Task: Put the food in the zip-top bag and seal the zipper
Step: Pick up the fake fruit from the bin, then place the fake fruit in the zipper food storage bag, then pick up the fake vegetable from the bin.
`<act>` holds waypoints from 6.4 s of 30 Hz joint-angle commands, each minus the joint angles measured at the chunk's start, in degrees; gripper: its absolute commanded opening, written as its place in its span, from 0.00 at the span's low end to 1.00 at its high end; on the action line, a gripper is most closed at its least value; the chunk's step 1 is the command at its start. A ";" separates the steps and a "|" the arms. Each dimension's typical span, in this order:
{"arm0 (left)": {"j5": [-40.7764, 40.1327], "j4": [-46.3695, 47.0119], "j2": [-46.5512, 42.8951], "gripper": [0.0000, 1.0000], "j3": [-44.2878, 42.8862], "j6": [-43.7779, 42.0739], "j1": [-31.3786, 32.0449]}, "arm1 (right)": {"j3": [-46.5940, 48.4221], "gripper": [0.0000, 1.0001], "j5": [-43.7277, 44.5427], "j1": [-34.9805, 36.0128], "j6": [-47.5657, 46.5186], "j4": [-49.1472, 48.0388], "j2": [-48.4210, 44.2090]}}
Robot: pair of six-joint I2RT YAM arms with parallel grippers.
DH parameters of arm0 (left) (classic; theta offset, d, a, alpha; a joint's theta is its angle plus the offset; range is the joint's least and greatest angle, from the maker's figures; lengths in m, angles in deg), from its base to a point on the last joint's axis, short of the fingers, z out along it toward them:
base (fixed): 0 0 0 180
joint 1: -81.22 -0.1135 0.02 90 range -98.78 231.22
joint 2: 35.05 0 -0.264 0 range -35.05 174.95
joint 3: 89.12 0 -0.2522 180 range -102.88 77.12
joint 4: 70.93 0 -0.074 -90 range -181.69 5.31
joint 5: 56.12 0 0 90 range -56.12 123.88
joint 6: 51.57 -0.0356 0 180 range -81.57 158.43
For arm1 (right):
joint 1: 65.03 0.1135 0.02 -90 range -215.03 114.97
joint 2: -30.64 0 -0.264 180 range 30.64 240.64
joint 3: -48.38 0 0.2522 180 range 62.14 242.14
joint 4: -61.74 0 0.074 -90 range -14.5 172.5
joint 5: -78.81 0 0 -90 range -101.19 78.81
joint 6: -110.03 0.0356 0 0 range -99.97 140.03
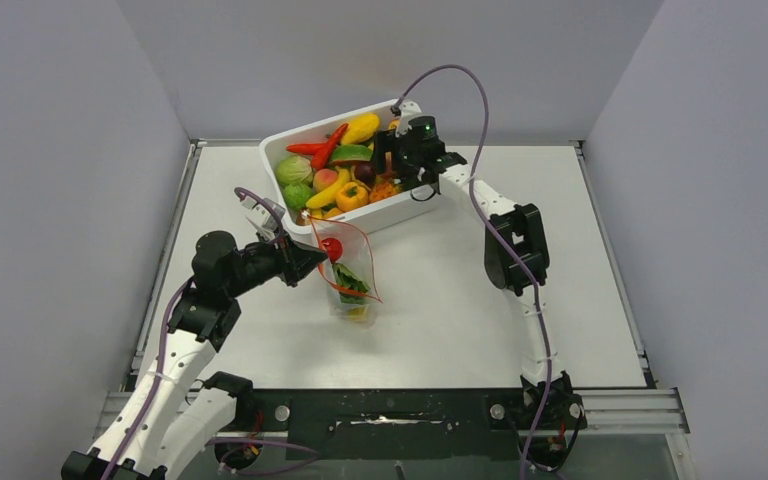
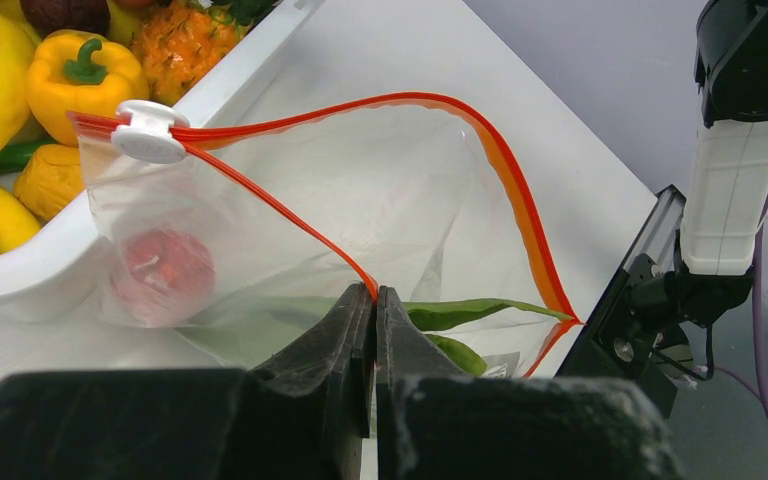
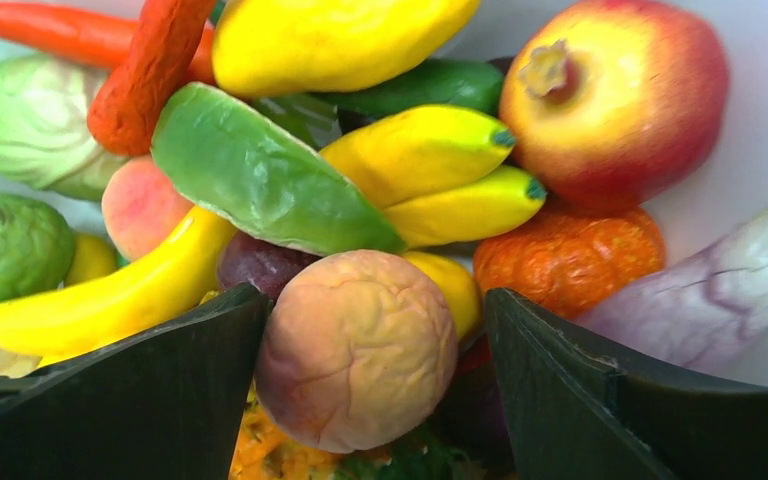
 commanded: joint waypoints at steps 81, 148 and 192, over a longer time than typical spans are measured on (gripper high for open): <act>-8.26 2.62 1.69 0.00 -2.46 13.91 -1.66 | -30.64 0.50 6.39 29.78 8.61 13.92 -50.65; 5.86 21.95 3.95 0.00 -5.64 32.07 -1.66 | -33.87 0.00 7.13 24.21 7.63 15.40 -63.69; 7.90 9.86 10.17 0.00 2.16 14.34 -1.57 | -33.40 0.46 19.16 6.71 4.19 6.41 -46.25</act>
